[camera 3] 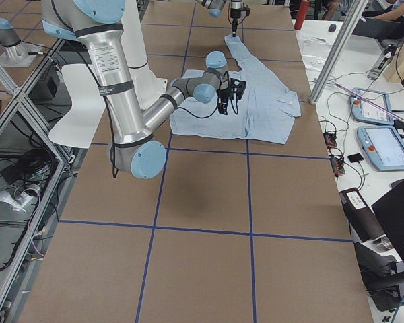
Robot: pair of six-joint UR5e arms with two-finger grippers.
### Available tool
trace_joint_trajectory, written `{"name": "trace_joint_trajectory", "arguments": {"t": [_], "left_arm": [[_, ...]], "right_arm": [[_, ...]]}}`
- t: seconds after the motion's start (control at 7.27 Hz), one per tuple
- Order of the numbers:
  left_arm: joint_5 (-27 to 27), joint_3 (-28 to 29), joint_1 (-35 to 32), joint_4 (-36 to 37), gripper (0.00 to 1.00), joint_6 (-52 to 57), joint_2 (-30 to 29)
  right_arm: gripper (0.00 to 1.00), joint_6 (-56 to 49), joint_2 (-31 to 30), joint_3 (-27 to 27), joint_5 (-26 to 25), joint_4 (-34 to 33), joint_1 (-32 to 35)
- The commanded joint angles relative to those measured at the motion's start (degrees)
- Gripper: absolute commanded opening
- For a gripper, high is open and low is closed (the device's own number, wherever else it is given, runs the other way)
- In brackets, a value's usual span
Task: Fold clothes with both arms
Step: 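Grasp the cuff of the other sleeve with the left gripper, then fold the held sleeve across the shirt front with the left gripper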
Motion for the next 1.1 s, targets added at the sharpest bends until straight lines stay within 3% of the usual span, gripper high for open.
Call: {"name": "trace_joint_trajectory", "arguments": {"t": [0.0, 0.28, 0.41, 0.83, 0.96], "left_arm": [[-0.50, -8.34, 0.21, 0.13, 0.00, -15.47, -1.60], [0.11, -10.31, 4.30, 0.21, 0.00, -33.58, -10.96], [2.55, -10.05, 8.34, 0.65, 0.00, -43.77, -16.50], [14.31, -8.22, 16.34, 11.60, 0.00, -57.90, -33.63], [17.49, -3.42, 18.82, 12.25, 0.00, -61.24, -40.48]], "right_arm": [[0.99, -0.52, -0.61, 0.00, 0.29, 0.00, 0.53], [0.99, -7.18, -4.37, 0.44, 0.73, 0.09, 2.63], [0.99, -10.60, -6.22, 0.79, 3.35, 0.09, 4.99], [0.99, -21.69, -11.94, 1.23, 8.46, 0.18, 11.51], [0.99, -23.01, -12.39, 1.15, 8.91, 0.18, 12.22]]}}
